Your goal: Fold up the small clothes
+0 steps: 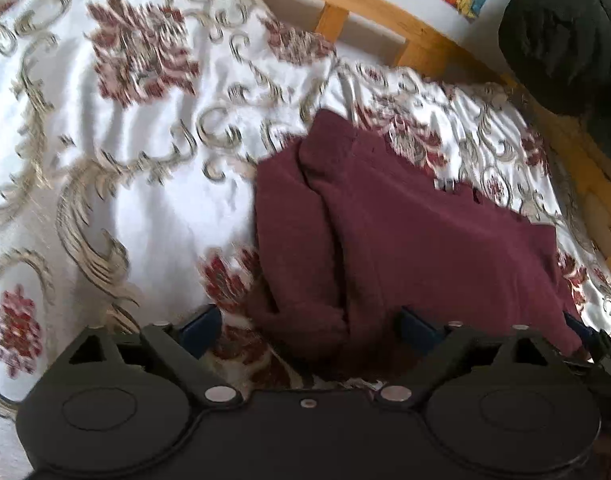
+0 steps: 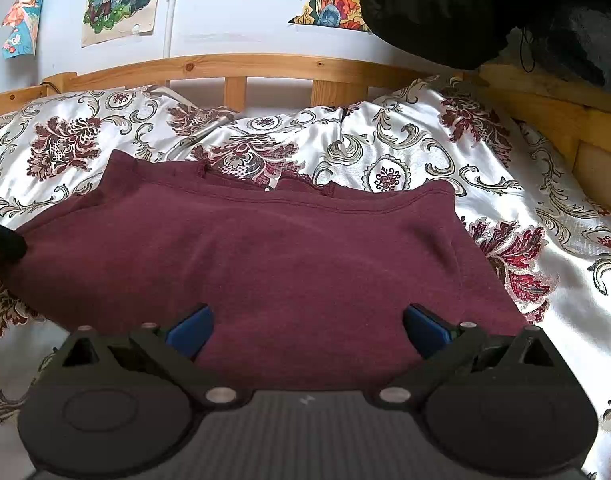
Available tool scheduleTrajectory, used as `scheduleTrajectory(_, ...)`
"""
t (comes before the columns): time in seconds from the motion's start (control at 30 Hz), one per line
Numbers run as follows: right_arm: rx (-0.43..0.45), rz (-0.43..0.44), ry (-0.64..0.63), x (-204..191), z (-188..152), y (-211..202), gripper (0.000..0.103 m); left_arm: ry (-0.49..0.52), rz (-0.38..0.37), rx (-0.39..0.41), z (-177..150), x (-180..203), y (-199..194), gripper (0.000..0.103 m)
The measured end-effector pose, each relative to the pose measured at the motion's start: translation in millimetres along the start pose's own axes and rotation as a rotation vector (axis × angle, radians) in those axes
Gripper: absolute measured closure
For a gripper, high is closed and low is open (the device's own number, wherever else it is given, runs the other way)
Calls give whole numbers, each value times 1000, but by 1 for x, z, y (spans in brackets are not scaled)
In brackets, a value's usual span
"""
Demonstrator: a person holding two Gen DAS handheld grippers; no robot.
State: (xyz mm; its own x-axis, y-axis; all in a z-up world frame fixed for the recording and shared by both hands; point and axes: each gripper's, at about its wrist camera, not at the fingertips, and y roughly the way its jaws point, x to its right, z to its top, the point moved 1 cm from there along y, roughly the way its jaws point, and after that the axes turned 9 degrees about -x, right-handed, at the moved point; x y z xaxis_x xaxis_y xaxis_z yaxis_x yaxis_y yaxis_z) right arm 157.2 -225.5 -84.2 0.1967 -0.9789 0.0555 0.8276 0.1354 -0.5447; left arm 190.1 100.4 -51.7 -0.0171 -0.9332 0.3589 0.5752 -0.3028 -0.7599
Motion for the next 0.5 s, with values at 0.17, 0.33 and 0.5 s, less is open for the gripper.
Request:
scheduleTrajectory(0.17, 0, -1, 0, 0, 0, 0, 0, 66, 16, 85, -4, 1, -18, 46)
scheduleTrajectory(0.33, 1, -1, 0, 0, 0, 0, 0, 125, 30, 35, -2, 3, -13, 65)
scheduleTrajectory(0.5, 1, -2, 0, 0, -1, 0, 0, 36, -19, -42, 0, -10, -1, 64)
